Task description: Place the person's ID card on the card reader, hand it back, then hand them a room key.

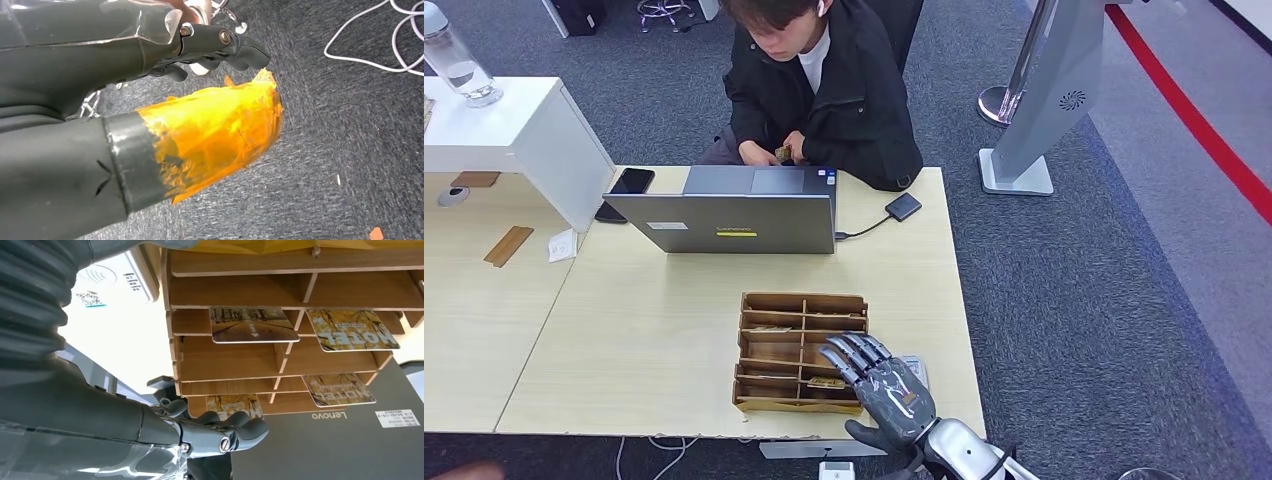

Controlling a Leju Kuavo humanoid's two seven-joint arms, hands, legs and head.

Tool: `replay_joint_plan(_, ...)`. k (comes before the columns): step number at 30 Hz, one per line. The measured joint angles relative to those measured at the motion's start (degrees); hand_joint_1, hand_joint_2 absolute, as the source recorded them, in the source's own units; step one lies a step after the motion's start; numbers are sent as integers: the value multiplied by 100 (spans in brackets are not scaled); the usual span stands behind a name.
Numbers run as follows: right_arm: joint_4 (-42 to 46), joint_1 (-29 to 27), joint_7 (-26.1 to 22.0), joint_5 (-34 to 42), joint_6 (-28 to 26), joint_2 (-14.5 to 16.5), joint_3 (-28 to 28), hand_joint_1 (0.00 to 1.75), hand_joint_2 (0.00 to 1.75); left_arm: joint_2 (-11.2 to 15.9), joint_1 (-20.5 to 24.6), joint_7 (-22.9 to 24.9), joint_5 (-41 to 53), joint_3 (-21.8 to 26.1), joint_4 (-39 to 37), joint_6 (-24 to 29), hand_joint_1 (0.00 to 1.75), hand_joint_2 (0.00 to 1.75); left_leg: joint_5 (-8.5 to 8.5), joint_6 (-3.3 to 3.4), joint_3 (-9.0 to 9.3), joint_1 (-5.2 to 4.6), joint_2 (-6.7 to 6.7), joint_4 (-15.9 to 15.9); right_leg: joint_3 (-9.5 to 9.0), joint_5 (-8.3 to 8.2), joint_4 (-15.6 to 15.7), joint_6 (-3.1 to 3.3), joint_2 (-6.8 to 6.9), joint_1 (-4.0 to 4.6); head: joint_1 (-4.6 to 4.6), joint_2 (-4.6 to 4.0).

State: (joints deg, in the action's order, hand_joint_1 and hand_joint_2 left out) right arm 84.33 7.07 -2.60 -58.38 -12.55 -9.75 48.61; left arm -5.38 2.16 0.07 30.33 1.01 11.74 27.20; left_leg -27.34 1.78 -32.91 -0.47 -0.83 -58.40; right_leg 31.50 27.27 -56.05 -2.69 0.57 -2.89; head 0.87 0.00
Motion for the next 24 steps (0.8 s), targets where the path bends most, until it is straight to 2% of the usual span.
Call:
replay_joint_plan(6,-32,25,17,13,-2,0,0,23,175,0,0,0,4,0,0,-3,0,0,0,0,0,0,0,0,0,0,0,0,0,0,1,0)
replay_joint_plan(14,-59,50,26,28,-2,0,0,42,175,0,-1,0,11,0,0,-3,0,0,0,0,0,0,0,0,0,0,0,0,0,0,0,0)
replay_joint_plan(21,-74,60,43,33,-4,0,0,46,175,0,-1,0,16,0,0,-3,0,0,0,0,0,0,0,0,0,0,0,0,0,0,1,0)
replay_joint_plan(22,-78,61,44,33,-4,0,0,55,175,0,-1,0,16,0,0,-3,0,0,0,0,0,0,0,0,0,0,0,0,0,0,1,0)
replay_joint_plan(24,-89,65,46,33,-4,0,0,89,175,0,-1,0,16,0,0,-3,0,0,0,0,0,0,0,0,0,0,0,0,0,0,0,0)
